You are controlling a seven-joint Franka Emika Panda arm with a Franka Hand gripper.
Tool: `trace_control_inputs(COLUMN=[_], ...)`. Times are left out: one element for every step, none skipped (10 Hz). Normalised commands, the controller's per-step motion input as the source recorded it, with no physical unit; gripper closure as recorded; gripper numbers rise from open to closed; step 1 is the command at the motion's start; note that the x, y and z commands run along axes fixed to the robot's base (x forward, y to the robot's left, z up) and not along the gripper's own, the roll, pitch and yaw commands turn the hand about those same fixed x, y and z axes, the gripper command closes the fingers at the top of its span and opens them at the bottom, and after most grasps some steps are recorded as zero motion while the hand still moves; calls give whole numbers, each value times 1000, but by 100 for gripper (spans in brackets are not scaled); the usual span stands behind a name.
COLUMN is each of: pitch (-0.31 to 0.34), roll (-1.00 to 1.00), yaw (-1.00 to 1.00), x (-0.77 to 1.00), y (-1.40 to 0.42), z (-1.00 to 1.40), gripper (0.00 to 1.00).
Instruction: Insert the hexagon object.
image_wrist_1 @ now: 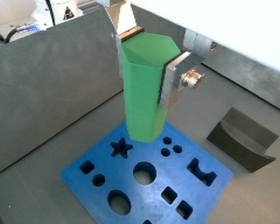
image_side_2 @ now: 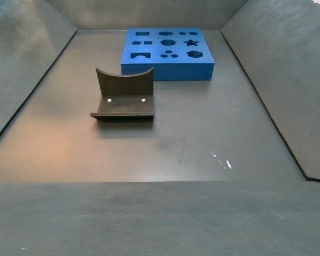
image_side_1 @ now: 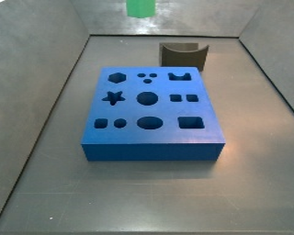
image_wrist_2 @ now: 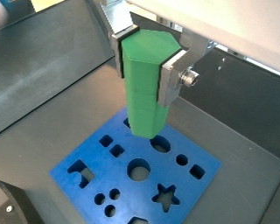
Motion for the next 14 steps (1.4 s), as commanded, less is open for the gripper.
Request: trace_control_inputs(pitch=[44,-4,0,-41,-34,-23,-23,-31,-93,-157,-116,-53,0,0], roll=[0,0,-4,84,0,0,0,0,-27,-147,-169,-90,20,0], yaw=[0,0,23,94,20,0,0,0,0,0,-283,-263,0,0], x=[17,0,0,-114,-563,-609,-640,-600,-509,-249,177,251,103,126], y=[0,0,86,349,649,786,829,811,709,603,229,-23,-194,-37], z=[0,0,0,-1000,-1000,-1000,-1000,-1000,-1000,-840,-700,-251,-26,-146], gripper=[100,100,100,100,100,100,100,100,100,100,100,100,100,100])
